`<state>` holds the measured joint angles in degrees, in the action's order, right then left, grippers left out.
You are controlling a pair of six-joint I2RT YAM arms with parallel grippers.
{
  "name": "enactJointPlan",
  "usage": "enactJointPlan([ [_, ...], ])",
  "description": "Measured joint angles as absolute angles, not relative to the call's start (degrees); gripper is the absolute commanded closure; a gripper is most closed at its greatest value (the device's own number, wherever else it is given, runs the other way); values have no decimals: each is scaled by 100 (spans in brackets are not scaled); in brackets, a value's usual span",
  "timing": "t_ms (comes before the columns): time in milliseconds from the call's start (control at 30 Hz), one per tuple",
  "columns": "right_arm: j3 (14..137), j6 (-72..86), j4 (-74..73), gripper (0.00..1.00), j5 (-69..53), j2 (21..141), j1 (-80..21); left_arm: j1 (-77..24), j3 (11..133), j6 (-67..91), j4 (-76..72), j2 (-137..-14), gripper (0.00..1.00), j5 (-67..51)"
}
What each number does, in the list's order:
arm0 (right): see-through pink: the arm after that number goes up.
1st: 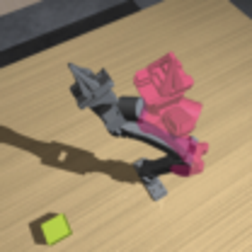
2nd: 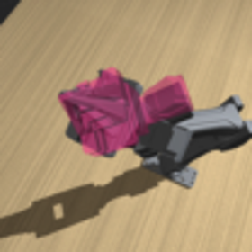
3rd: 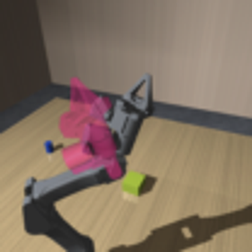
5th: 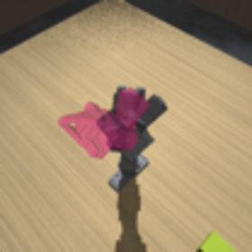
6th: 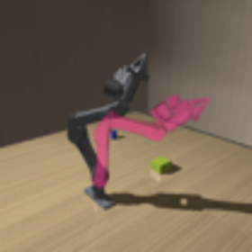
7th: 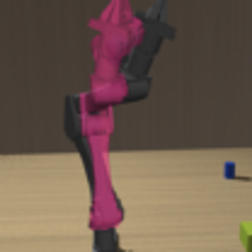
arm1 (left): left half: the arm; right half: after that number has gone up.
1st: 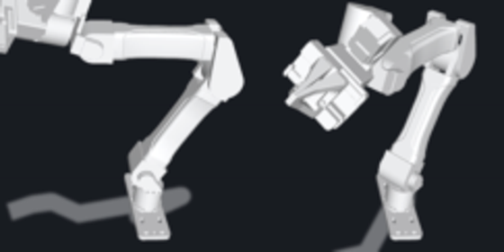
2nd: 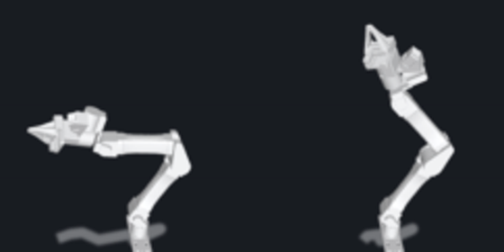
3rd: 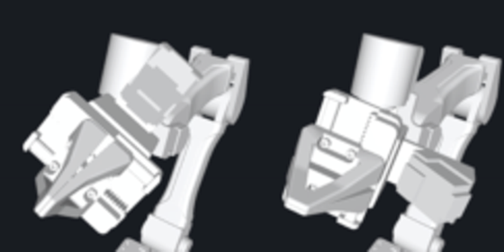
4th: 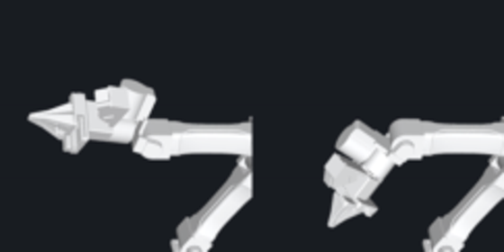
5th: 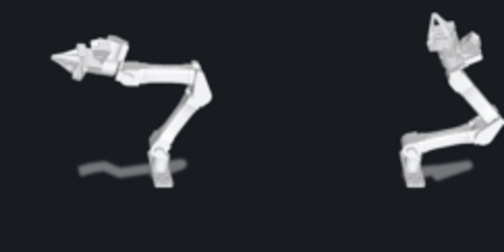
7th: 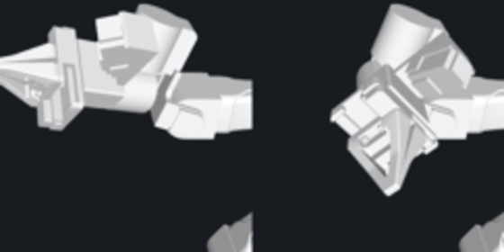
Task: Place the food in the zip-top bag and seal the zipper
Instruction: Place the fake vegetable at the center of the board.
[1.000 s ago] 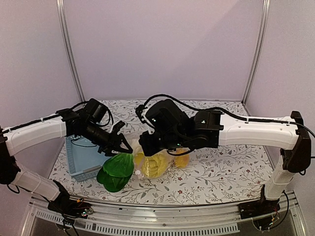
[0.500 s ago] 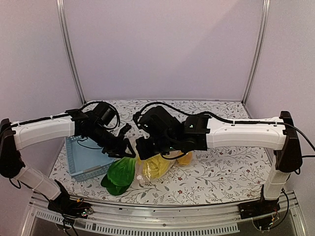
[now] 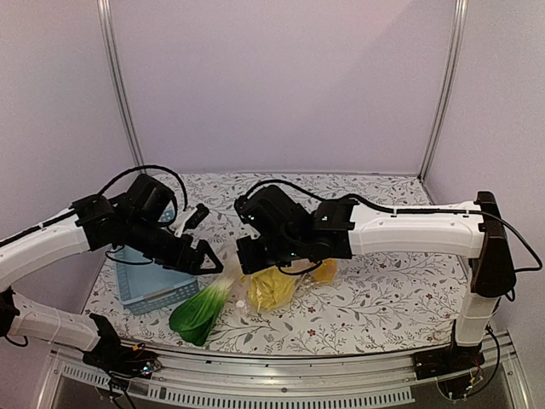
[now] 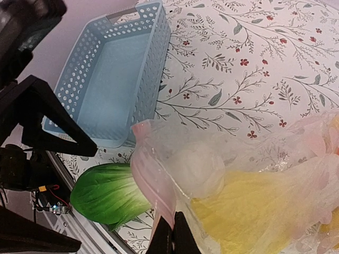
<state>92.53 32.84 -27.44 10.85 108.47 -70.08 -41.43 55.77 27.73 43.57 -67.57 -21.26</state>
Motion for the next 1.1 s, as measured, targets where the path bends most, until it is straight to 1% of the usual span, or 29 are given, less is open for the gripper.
enactJointPlan([
  [133,9253,3319,-2738,100,1081,10857,-6987,-4528,5037,3072,4386,-5898,12,-1793],
  [200,9253,3323,-2738,100,1081,10857,-6978,-4921,4657,3350,4445,-5478,12,-1494],
  [400,9255,3326,-2735,100,1079,10857,-6967,-5957,3997,4128,4729,-4880,10,-460],
  [500,9255,3326,-2733,100,1076,10857,-6967,-6187,3863,4390,4812,-4941,9,40],
  [600,9255,3326,-2727,100,1072,10857,-6967,-6390,3839,4626,4812,-5271,7,440],
  [733,9255,3326,-2696,100,1068,10857,-6965,-6617,3708,4803,4604,-5623,5,733],
  [967,9255,3321,-2681,100,1050,10857,-6943,-6654,3413,4851,4313,-5802,5,978],
  [1033,9255,3321,-2670,100,1039,10857,-6932,-6676,3385,4849,4248,-5870,6,1009],
  [1100,9255,3321,-2655,100,1037,10857,-6928,-6709,3378,4847,4211,-5948,11,1063],
])
